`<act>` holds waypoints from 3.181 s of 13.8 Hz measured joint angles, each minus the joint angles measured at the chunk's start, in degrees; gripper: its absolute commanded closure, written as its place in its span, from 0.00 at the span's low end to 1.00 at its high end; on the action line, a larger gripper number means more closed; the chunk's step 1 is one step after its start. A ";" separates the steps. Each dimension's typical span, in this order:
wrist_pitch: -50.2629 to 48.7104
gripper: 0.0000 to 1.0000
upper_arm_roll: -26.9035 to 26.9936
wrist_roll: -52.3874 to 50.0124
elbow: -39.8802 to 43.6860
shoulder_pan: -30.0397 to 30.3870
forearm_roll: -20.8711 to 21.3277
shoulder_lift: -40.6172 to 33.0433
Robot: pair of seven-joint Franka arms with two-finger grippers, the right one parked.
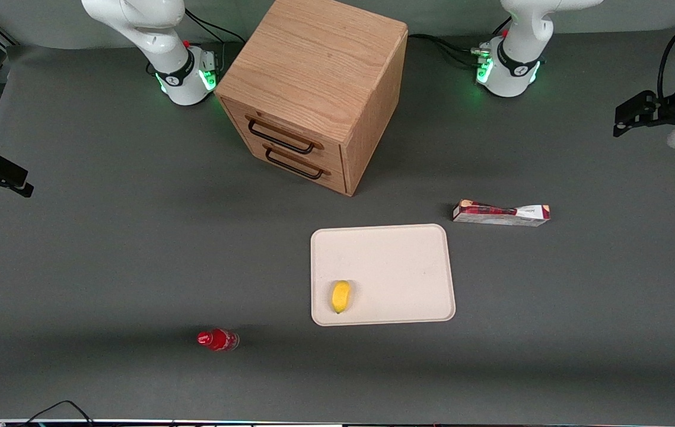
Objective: Place red cookie box on tray
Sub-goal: 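Move the left gripper down over the red-and-white cookie box, then close the left gripper on the cookie box end and lift it, then carry the box over the white tray and lower it onto the tray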
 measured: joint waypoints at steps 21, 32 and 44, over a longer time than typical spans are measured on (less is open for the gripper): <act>42.73 0.00 -8.84 -70.87 -34.80 -0.38 -2.56 11.93; 60.16 1.00 -10.14 -87.93 -40.75 -0.71 10.00 20.63; 18.94 1.00 -14.46 -72.17 -6.00 -0.74 7.18 17.57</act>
